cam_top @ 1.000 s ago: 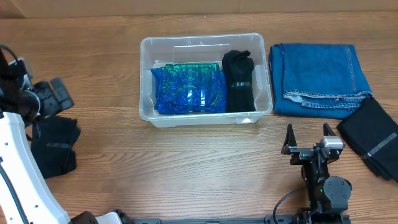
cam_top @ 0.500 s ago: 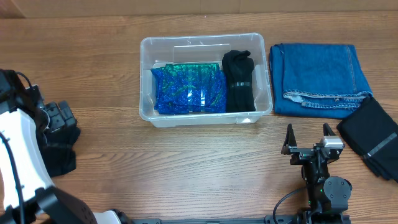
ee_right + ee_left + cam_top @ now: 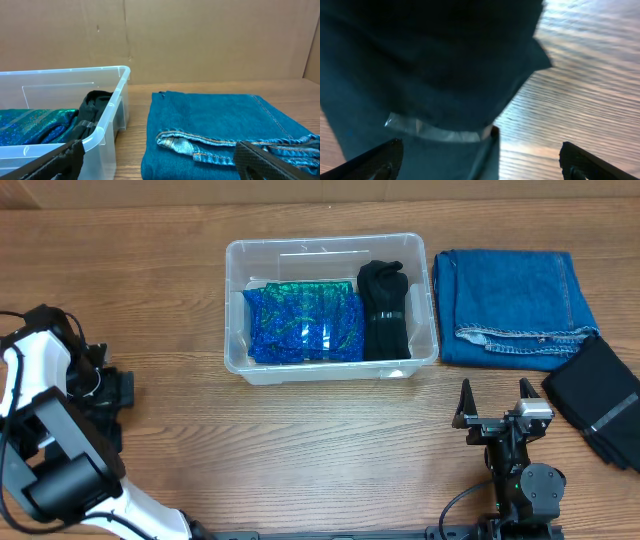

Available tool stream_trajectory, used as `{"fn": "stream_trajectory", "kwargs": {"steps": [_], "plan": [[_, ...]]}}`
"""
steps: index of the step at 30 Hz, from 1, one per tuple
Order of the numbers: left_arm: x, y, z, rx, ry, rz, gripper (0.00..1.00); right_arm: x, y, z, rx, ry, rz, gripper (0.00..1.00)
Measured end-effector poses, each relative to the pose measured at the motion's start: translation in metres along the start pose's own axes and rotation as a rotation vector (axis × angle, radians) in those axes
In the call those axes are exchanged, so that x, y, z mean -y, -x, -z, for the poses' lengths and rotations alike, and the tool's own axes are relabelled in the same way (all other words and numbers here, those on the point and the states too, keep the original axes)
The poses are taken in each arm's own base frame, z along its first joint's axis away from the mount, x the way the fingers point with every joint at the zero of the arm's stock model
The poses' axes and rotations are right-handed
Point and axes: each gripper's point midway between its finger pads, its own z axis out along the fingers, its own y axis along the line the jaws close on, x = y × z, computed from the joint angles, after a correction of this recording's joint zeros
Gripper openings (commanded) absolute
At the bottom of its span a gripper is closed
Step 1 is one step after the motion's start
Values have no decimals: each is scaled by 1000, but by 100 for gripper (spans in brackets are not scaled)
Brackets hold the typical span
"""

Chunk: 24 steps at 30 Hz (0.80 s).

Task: Pack container
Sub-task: 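Return the left gripper and grasp the second black garment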

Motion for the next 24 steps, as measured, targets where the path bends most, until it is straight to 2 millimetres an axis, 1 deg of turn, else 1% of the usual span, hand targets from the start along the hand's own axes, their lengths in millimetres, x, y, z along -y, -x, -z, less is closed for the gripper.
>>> {"fn": "stream_trajectory", "kwargs": {"steps": [3, 6, 7, 10, 13, 15, 16, 17, 18, 19, 24], "plan": [[-1, -3, -15, -49, 8, -17, 100, 0, 0, 0, 0, 0, 0, 100], [-7, 3, -19, -40, 39, -23, 99, 0, 0, 0, 0, 0, 0, 100], [-9, 5, -21, -37, 51, -26, 97, 0, 0, 0, 0, 0, 0, 100], [-16, 16, -23, 1, 88, -20, 86, 0, 0, 0, 0, 0, 1, 100], [-26, 30, -21, 57, 133, 6, 58, 0, 0, 0, -1, 0, 1, 100], [-29, 36, -20, 85, 148, 27, 49, 0, 0, 0, 0, 0, 0, 100], [-30, 39, -20, 97, 152, 37, 35, 0, 0, 0, 0, 0, 0, 100], [-31, 42, -19, 108, 155, 47, 23, 0, 0, 0, 0, 0, 0, 100], [-31, 42, -19, 111, 154, 60, 12, 0, 0, 0, 0, 0, 0, 100], [-31, 43, -19, 114, 151, 64, 4, 0, 0, 0, 0, 0, 0, 100], [-28, 44, -19, 124, 136, 142, 4, 0, 0, 0, 0, 0, 0, 100]]}}
